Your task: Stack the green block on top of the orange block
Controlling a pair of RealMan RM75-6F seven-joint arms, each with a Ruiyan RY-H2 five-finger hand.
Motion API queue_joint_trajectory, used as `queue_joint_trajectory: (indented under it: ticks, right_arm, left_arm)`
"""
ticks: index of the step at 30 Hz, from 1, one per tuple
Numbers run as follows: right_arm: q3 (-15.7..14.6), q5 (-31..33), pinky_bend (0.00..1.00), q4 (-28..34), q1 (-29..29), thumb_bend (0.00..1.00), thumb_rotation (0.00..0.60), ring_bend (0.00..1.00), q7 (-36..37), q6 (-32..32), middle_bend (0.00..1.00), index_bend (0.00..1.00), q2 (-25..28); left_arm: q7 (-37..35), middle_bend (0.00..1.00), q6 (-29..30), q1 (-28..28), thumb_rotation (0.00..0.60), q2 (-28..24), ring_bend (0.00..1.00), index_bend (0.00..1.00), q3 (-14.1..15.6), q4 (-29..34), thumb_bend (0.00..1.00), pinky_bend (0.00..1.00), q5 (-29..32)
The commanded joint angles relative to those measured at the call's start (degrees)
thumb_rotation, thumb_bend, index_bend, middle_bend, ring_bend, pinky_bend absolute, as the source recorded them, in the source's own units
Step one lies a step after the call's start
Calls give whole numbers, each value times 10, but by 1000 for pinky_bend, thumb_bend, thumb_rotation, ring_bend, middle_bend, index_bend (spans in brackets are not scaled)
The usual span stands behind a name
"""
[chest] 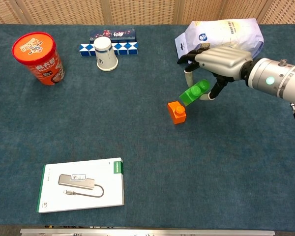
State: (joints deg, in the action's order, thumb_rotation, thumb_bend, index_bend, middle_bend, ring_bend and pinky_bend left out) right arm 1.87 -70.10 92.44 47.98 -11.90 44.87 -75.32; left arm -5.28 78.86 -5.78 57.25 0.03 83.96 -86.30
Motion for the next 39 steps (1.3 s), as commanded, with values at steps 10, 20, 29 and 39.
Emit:
queue_joint_trajectory:
  ticks: [10, 20, 29, 39]
  right_arm:
    - [17, 129, 64, 59, 7, 202, 600, 0, -108, 24, 130, 634, -11]
    - [19, 270, 64, 104, 42, 202, 600, 0, -194, 45, 135, 635, -3]
    - [18, 314, 64, 118, 65, 202, 600, 0, -189, 17, 136, 634, 10]
    - [9, 312, 64, 118, 78, 202, 600, 0, -170, 2, 137, 634, 13]
  left_arm:
    - [-9, 602, 8, 9, 600, -5, 440, 581, 8, -2, 535, 590, 0]
    - [-8, 602, 11, 12, 600, -4, 440, 581, 9, -2, 535, 591, 2]
    - [-4, 602, 14, 16, 600, -2, 440, 581, 10, 0, 535, 591, 3]
    - [3, 602, 16, 14, 600, -1, 440, 581, 9, 4, 535, 591, 1]
